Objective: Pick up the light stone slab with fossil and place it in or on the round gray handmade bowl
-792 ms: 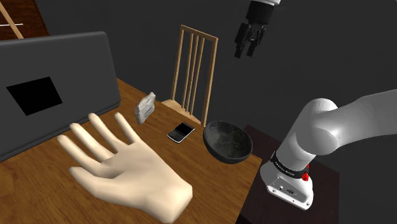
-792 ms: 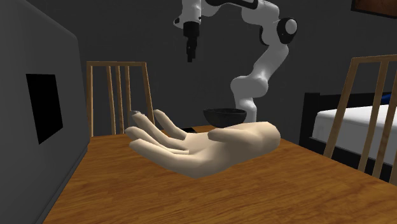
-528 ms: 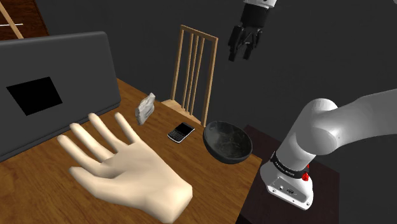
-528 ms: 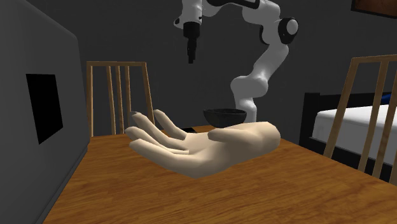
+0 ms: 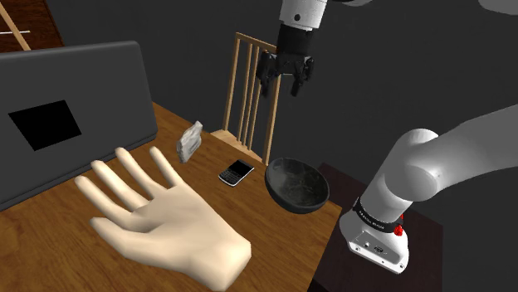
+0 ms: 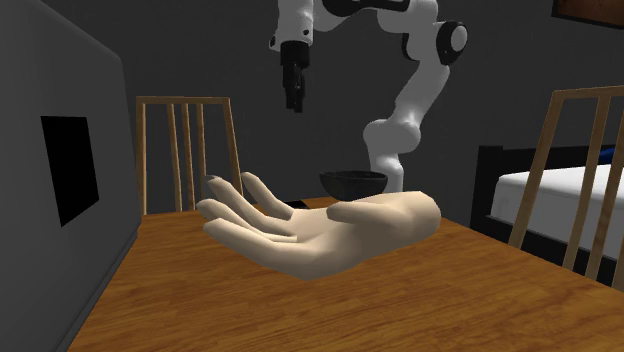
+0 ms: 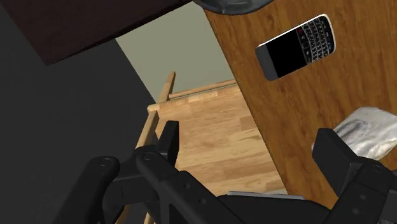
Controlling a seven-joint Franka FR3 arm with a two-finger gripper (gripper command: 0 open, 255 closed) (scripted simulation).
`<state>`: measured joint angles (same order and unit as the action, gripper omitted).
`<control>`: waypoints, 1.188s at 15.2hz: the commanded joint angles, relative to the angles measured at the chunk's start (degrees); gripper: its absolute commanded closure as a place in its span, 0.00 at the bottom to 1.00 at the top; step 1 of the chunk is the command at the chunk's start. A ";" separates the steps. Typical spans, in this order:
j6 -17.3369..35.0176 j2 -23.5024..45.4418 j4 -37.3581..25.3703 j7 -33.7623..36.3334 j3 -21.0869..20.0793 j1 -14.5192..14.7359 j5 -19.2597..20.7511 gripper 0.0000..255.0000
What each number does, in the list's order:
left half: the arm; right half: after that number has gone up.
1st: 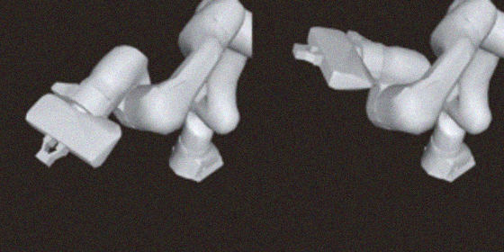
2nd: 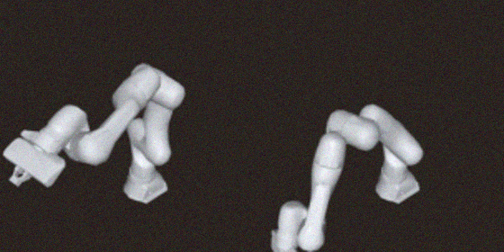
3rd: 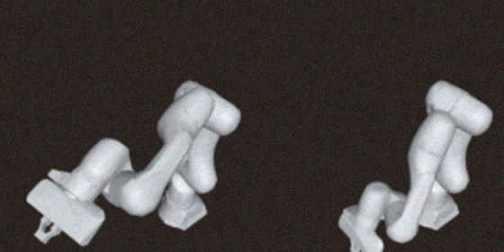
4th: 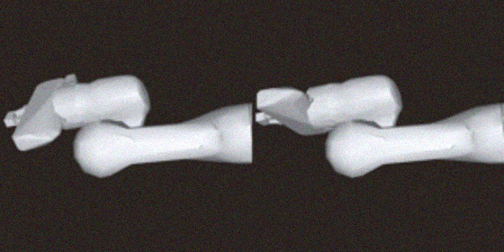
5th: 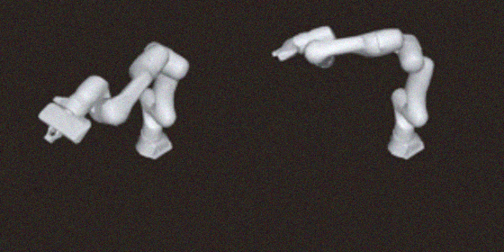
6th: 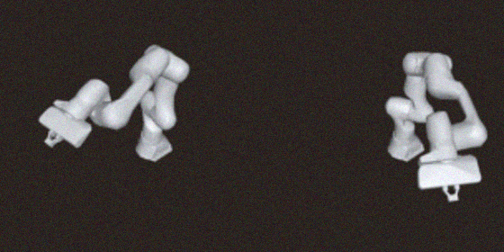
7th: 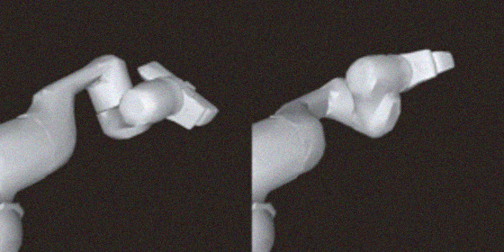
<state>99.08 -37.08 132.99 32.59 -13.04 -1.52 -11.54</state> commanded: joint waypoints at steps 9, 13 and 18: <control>10.66 18.49 -8.41 30.18 -15.02 -4.69 0.51 0.00; 13.59 28.64 -14.57 43.19 -19.81 -6.62 5.19 0.00; 14.93 42.81 -24.29 59.85 -22.43 -6.13 14.09 0.00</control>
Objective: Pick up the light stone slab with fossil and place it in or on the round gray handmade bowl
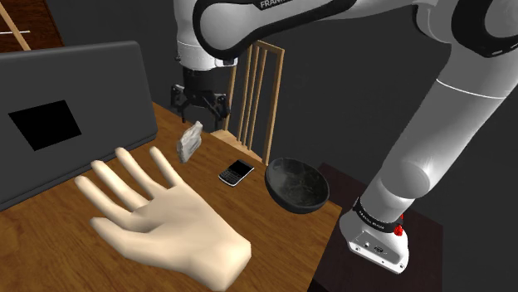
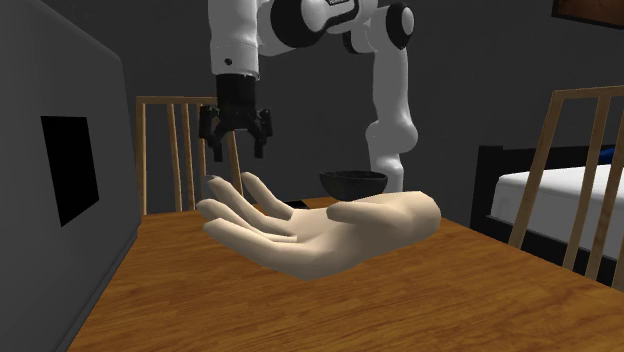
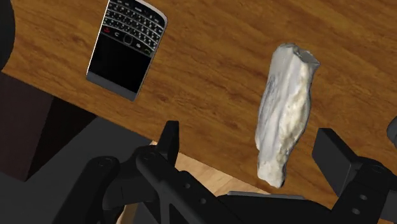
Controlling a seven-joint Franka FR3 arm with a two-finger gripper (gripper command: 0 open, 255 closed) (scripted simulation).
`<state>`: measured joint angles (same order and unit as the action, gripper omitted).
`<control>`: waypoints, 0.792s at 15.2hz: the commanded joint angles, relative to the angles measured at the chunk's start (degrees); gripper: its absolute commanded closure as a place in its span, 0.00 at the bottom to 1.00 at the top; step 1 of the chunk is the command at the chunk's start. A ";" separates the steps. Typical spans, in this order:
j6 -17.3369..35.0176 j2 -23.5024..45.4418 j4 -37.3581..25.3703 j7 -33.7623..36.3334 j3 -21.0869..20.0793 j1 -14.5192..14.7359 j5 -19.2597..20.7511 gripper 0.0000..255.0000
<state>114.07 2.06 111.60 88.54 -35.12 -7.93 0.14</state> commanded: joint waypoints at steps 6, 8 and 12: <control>1.59 11.43 -7.17 11.71 0.72 2.54 7.23 0.00; 2.96 11.98 -6.24 11.98 0.85 2.65 7.63 0.00; 4.71 12.76 -5.13 12.36 1.03 2.81 8.21 0.00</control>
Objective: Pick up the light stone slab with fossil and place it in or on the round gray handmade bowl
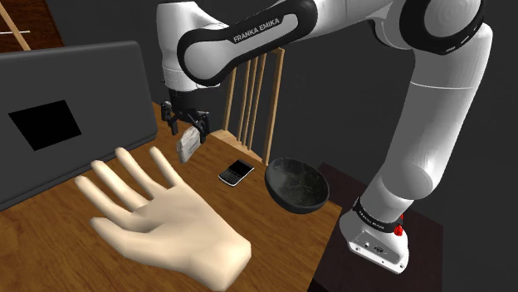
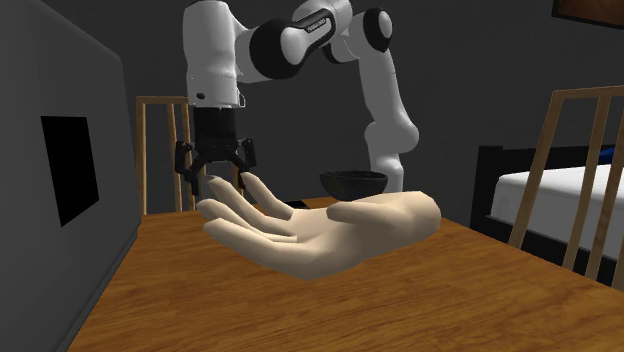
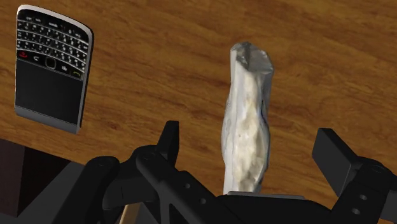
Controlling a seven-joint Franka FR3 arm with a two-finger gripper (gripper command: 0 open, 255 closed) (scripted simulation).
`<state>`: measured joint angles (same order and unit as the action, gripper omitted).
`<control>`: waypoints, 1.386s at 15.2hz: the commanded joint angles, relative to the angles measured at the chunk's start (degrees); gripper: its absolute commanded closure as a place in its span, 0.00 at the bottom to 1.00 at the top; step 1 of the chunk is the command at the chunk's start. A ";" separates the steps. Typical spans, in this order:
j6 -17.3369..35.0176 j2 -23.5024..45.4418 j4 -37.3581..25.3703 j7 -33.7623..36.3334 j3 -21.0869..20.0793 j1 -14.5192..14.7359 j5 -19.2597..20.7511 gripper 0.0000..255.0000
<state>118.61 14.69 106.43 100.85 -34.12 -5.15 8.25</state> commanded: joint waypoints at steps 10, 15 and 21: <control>0.16 0.13 0.03 0.04 0.03 0.03 0.09 1.00; 0.20 0.18 0.02 0.05 0.05 0.03 0.12 1.00; -3.25 -1.30 -2.22 -0.61 -0.31 -0.23 -0.95 1.00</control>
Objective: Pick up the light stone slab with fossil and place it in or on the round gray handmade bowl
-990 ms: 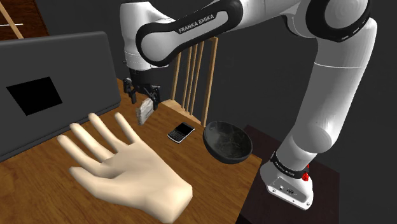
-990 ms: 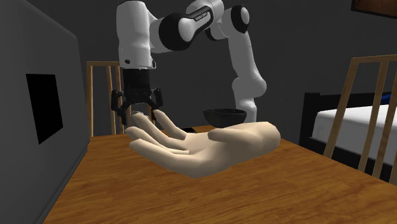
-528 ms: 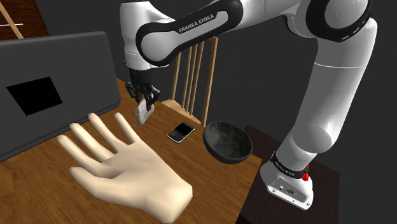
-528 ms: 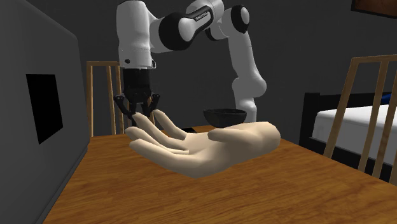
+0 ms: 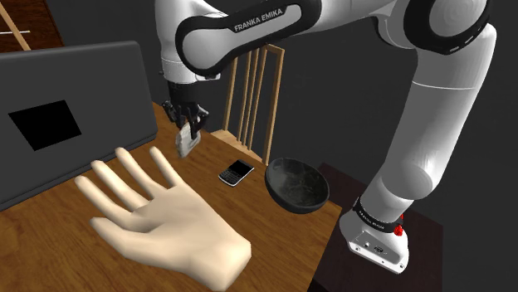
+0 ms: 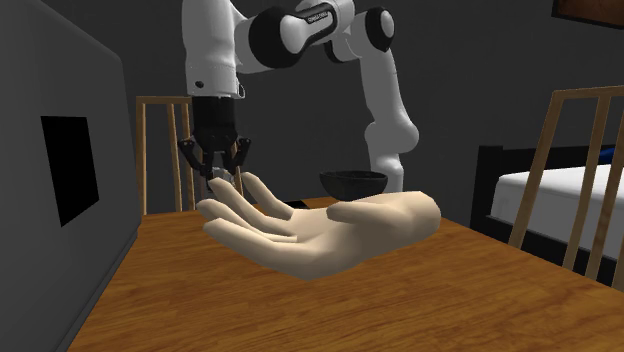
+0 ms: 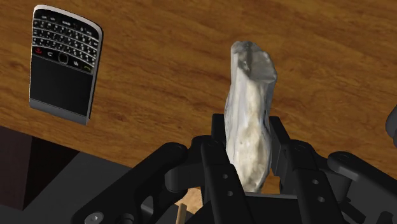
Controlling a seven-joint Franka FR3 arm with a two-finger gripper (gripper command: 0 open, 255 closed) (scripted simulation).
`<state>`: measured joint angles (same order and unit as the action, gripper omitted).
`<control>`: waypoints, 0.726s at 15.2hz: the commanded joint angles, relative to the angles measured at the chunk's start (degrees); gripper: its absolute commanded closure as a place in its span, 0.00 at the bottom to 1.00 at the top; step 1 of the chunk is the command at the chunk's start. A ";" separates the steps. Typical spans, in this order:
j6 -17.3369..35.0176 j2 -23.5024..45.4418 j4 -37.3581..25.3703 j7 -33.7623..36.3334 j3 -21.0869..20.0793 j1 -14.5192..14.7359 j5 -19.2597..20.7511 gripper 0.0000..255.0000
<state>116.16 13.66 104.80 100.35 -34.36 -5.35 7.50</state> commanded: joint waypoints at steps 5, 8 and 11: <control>-4.32 -1.38 -3.19 -0.62 -0.32 -0.17 -1.02 1.00; -6.47 -1.90 -4.93 -0.85 -0.43 -0.22 -1.39 1.00; -8.66 -2.29 -6.80 -1.03 -0.53 -0.22 -1.69 1.00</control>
<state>108.28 11.35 98.80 99.36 -34.87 -5.60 5.82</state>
